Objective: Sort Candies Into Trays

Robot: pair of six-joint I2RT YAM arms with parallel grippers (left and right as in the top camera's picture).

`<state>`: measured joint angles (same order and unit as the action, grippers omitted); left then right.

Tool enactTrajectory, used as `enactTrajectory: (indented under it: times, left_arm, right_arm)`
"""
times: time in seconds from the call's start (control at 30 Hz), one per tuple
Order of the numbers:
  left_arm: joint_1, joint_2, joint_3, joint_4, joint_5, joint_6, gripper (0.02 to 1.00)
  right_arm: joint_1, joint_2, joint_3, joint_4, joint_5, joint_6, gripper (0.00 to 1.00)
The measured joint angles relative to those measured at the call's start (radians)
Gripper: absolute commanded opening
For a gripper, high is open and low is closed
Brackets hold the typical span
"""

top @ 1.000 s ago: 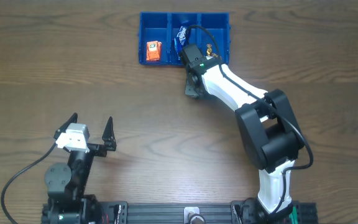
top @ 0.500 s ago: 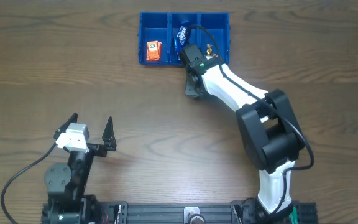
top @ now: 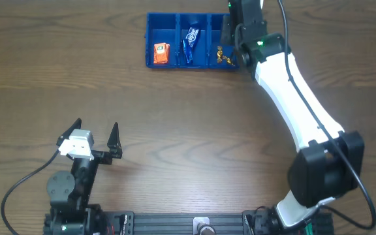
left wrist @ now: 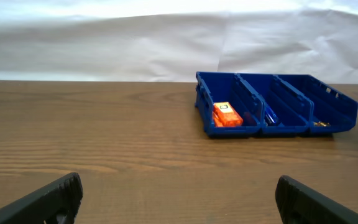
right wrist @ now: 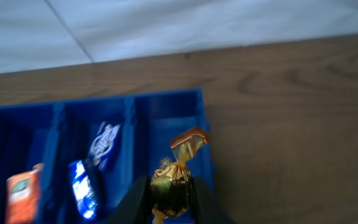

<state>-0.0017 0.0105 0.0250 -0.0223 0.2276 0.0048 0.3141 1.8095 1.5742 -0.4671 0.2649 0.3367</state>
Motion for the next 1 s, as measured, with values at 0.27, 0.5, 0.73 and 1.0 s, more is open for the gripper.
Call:
enactTrajectory:
  times: [0.27, 0.5, 0.73, 1.0]
  left_arm:
    - [0.0, 0.0, 0.0, 0.0, 0.0, 0.0, 0.998]
    - [0.0, 0.0, 0.0, 0.0, 0.0, 0.0, 0.998]
    - [0.0, 0.0, 0.0, 0.0, 0.0, 0.0, 0.998]
    - [0.0, 0.0, 0.0, 0.0, 0.0, 0.0, 0.998]
  right_arm:
    - [-0.002, 0.151, -0.001, 0.116, 0.013, -0.065, 0.038]
    - [-0.002, 0.187, -0.005, 0.13, 0.028, -0.071, 0.051]
    - [-0.002, 0.187, -0.005, 0.129, 0.031, -0.077, 0.849]
    - [-0.002, 0.187, -0.005, 0.123, 0.032, -0.086, 0.998]
